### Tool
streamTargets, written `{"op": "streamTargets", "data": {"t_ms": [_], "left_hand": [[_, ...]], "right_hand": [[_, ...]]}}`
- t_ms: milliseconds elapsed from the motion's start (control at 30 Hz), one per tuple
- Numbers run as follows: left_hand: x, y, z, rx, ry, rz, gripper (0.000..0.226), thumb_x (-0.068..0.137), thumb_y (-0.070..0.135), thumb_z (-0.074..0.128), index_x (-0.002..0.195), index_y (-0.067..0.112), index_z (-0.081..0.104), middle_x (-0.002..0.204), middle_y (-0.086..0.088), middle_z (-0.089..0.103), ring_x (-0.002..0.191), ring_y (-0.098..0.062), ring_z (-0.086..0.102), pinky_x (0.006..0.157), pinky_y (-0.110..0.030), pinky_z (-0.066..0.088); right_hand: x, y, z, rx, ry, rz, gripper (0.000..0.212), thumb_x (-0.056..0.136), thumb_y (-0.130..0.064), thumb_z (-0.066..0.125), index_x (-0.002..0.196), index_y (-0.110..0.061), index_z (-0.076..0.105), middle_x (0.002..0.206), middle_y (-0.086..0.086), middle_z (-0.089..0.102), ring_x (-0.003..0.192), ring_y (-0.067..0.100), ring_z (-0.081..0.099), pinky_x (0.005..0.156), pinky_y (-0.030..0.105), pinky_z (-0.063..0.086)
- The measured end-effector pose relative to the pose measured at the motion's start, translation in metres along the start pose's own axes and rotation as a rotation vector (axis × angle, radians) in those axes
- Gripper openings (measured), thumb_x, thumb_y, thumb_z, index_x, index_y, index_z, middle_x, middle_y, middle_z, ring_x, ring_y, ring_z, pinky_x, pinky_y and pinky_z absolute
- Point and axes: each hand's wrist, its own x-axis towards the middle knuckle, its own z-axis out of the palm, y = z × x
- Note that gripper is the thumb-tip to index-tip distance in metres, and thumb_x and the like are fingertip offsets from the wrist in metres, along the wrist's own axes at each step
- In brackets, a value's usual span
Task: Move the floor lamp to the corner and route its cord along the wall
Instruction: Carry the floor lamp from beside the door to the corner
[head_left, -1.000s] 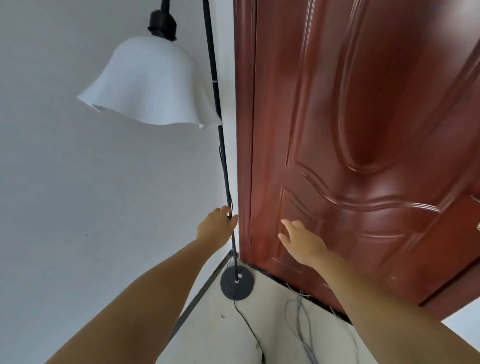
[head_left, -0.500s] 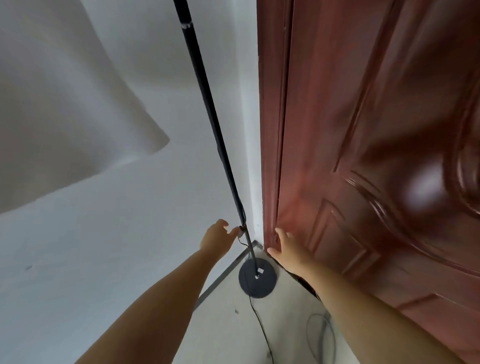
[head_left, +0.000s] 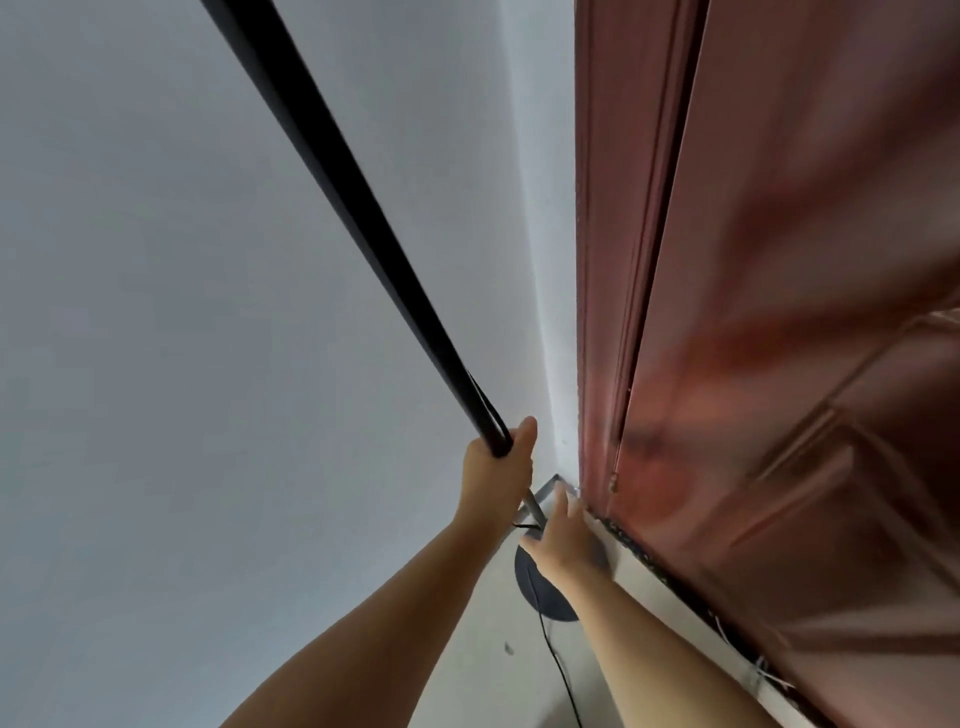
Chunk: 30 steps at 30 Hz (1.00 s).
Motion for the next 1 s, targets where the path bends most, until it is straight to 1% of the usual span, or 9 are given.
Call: {"op": "streamTargets", "data": {"t_ms": [100, 167, 200, 267, 433, 633, 733, 867, 1000], "left_hand": [[0.003, -0.004, -0.003, -0.010, -0.040, 0.037, 0.039, 0.088, 0.024, 0.054, 0.057, 0.007, 0.038, 0.056, -0.008, 0.027, 0.050, -0.017, 0.029, 0.046, -0.027, 0.027], [0.005, -0.007, -0.008, -0.017, -0.074, 0.064, 0.043, 0.089, 0.023, 0.052, 0.057, -0.002, 0.038, 0.057, -0.009, 0.024, 0.051, -0.018, 0.027, 0.050, -0.030, 0.027], [0.005, -0.007, -0.011, -0.028, -0.085, 0.071, 0.044, 0.089, 0.022, 0.051, 0.057, -0.004, 0.036, 0.057, -0.008, 0.023, 0.051, -0.019, 0.026, 0.051, -0.031, 0.027], [0.003, -0.004, -0.016, -0.033, -0.083, 0.075, 0.044, 0.090, 0.019, 0.050, 0.056, -0.005, 0.035, 0.057, -0.008, 0.023, 0.052, -0.020, 0.026, 0.054, -0.033, 0.028], [-0.012, 0.005, -0.030, -0.045, 0.014, 0.016, 0.034, 0.091, 0.018, 0.050, 0.060, 0.008, 0.039, 0.054, -0.007, 0.029, 0.048, -0.018, 0.030, 0.050, -0.032, 0.032], [-0.056, 0.049, -0.064, -0.084, 0.089, 0.034, 0.034, 0.091, 0.021, 0.049, 0.060, 0.007, 0.042, 0.051, -0.005, 0.032, 0.044, -0.016, 0.032, 0.051, -0.033, 0.036], [-0.091, 0.068, -0.087, -0.101, 0.130, 0.052, 0.042, 0.091, 0.023, 0.050, 0.053, 0.011, 0.037, 0.043, 0.003, 0.034, 0.037, -0.010, 0.034, 0.044, -0.025, 0.035], [-0.147, 0.089, -0.116, -0.170, 0.205, 0.093, 0.043, 0.089, 0.024, 0.050, 0.049, 0.016, 0.038, 0.038, 0.009, 0.037, 0.038, -0.011, 0.035, 0.046, -0.028, 0.034], [-0.208, 0.100, -0.147, -0.257, 0.334, 0.145, 0.048, 0.086, 0.021, 0.050, 0.041, 0.022, 0.035, 0.036, 0.008, 0.037, 0.037, -0.010, 0.037, 0.050, -0.026, 0.039]], "right_hand": [[0.032, -0.003, 0.030, 0.211, 0.022, 0.116, 0.061, 0.084, -0.027, 0.062, 0.137, -0.009, 0.038, 0.131, 0.016, 0.049, 0.121, 0.032, 0.050, 0.091, 0.036, 0.044], [0.046, 0.001, 0.044, 0.310, 0.040, 0.109, 0.006, 0.088, -0.016, 0.052, 0.089, -0.012, 0.055, 0.096, 0.014, 0.056, 0.092, 0.027, 0.056, 0.073, 0.029, 0.037], [0.053, 0.004, 0.048, 0.315, 0.033, 0.085, 0.016, 0.090, -0.012, 0.046, 0.075, -0.012, 0.051, 0.084, 0.011, 0.054, 0.081, 0.024, 0.053, 0.067, 0.028, 0.035], [0.055, 0.007, 0.047, 0.248, -0.008, 0.025, 0.022, 0.094, -0.010, 0.041, 0.074, -0.012, 0.050, 0.068, 0.002, 0.049, 0.070, 0.021, 0.048, 0.056, 0.028, 0.033], [0.034, -0.001, 0.035, -0.015, -0.118, -0.092, 0.037, 0.097, -0.016, 0.040, 0.060, -0.021, 0.037, 0.061, -0.006, 0.039, 0.062, 0.016, 0.044, 0.051, 0.022, 0.030], [-0.028, -0.036, -0.001, -0.140, -0.191, -0.188, 0.033, 0.097, -0.023, 0.044, 0.064, -0.024, 0.040, 0.063, -0.008, 0.042, 0.053, 0.002, 0.038, 0.042, 0.014, 0.024], [-0.071, -0.057, -0.016, -0.188, -0.239, -0.240, 0.017, 0.097, -0.024, 0.046, 0.083, -0.017, 0.052, 0.069, -0.007, 0.045, 0.054, 0.000, 0.039, 0.042, 0.013, 0.027], [-0.133, -0.077, -0.031, -0.268, -0.317, -0.337, 0.032, 0.097, -0.022, 0.045, 0.066, -0.022, 0.039, 0.065, -0.009, 0.039, 0.054, 0.001, 0.038, 0.045, 0.013, 0.029], [-0.194, -0.094, -0.032, -0.357, -0.402, -0.395, 0.015, 0.096, -0.022, 0.047, 0.083, -0.018, 0.045, 0.064, -0.006, 0.041, 0.052, 0.008, 0.040, 0.049, 0.019, 0.036]]}}
